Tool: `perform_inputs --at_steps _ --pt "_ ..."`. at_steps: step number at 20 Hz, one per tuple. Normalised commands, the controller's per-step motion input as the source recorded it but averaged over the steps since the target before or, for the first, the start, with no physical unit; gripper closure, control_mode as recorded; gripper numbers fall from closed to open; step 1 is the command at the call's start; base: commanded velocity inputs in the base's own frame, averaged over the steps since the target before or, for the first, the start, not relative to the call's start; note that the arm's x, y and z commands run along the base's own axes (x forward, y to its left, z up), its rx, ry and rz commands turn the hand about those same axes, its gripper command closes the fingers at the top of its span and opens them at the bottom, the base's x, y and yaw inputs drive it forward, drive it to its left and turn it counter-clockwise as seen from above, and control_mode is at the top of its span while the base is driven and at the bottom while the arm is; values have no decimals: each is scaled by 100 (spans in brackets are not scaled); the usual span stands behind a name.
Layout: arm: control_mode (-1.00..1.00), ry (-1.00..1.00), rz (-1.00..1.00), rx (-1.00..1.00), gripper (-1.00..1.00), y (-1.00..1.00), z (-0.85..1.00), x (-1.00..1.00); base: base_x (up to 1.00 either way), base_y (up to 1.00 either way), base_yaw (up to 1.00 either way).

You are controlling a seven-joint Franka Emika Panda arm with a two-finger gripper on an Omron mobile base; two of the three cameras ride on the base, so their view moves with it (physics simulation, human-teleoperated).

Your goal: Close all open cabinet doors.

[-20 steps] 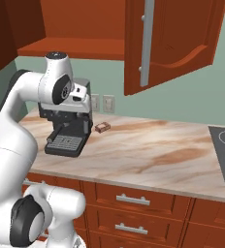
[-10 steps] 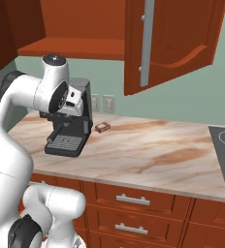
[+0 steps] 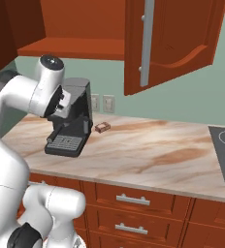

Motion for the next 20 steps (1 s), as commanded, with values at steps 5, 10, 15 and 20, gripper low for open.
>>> perform_inputs --at_steps 5,10,15,20 --pt "-100 0 25 9 -100 47 9 -32 0 0 0" --pt "-100 2 4 17 -100 44 10 -33 0 0 0" --pt "-100 9 -2 14 -100 46 8 -34 0 0 0" --pt "-100 23 -1 15 -100 37 2 -34 0 0 0"
